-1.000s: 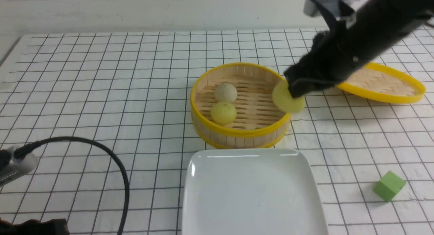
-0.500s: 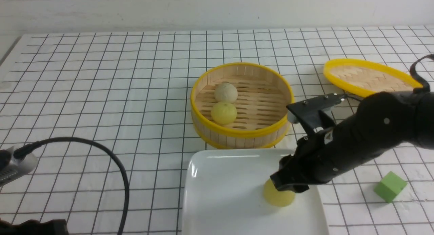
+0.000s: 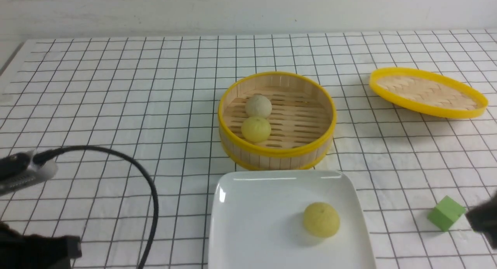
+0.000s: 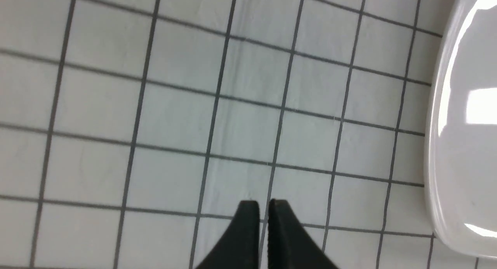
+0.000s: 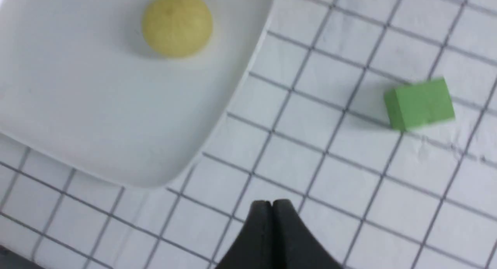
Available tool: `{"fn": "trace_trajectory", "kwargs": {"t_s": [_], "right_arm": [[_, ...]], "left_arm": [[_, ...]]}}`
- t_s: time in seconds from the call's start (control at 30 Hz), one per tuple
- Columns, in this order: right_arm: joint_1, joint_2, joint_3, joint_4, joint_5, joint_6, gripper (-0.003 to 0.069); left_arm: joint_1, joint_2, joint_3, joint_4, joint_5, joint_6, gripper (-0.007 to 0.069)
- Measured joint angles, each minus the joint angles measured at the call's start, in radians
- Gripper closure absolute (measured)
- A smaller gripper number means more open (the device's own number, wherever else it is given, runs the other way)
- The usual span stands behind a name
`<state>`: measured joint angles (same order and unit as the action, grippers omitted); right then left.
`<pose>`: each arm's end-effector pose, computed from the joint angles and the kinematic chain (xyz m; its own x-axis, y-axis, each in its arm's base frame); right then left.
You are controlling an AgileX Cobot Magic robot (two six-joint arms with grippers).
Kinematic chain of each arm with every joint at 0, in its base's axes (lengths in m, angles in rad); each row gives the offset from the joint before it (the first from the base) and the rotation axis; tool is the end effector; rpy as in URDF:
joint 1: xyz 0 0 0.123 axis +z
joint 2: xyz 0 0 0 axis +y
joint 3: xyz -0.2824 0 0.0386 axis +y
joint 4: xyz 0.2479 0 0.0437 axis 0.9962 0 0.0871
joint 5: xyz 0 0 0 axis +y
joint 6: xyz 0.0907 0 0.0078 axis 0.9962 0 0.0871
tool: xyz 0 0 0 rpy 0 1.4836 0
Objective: Put the steamed buns into the plate on the white-black tablecloth.
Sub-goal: 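Reach into the bamboo steamer and grasp a bun with the left gripper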
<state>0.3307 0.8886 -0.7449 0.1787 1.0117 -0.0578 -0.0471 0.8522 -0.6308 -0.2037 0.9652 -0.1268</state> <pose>0.1349 0.0608 0.2957 -0.8397 -0.2489 -0.4827 -0.3591 0.9212 0.1498 0.1352 -0.0215 0.2695 -0.8890 -0.1964 -0.4136 -0.0941 0.9624 -0.2548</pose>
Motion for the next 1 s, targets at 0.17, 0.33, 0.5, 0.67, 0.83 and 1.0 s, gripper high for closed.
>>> {"fn": "trace_trajectory", "kwargs": {"t_s": [0.17, 0.33, 0.5, 0.67, 0.83, 1.0], "right_arm": [[-0.049, -0.102, 0.146, -0.026, -0.037, 0.007, 0.0673], [-0.057, -0.113, 0.175, -0.042, -0.064, 0.007, 0.0671], [-0.057, -0.113, 0.177, -0.042, -0.095, 0.008, 0.0671], [-0.057, -0.114, 0.19, -0.04, -0.097, 0.014, 0.0668], [-0.057, -0.114, 0.191, -0.04, -0.112, 0.015, 0.0666], [-0.057, -0.114, 0.191, -0.04, -0.118, 0.015, 0.0662]], "left_arm": [[-0.027, 0.241, -0.206, -0.063, 0.063, 0.101, 0.0622], [-0.148, 0.428, -0.37, -0.11, 0.046, 0.104, 0.0622], [-0.354, 0.668, -0.611, -0.034, -0.073, -0.051, 0.0517], [-0.439, 0.843, -0.793, 0.037, -0.162, -0.121, 0.0339], [-0.457, 1.024, -0.956, 0.052, -0.189, -0.127, 0.0207], [-0.457, 1.162, -1.046, 0.055, -0.21, -0.128, 0.0208]]}}
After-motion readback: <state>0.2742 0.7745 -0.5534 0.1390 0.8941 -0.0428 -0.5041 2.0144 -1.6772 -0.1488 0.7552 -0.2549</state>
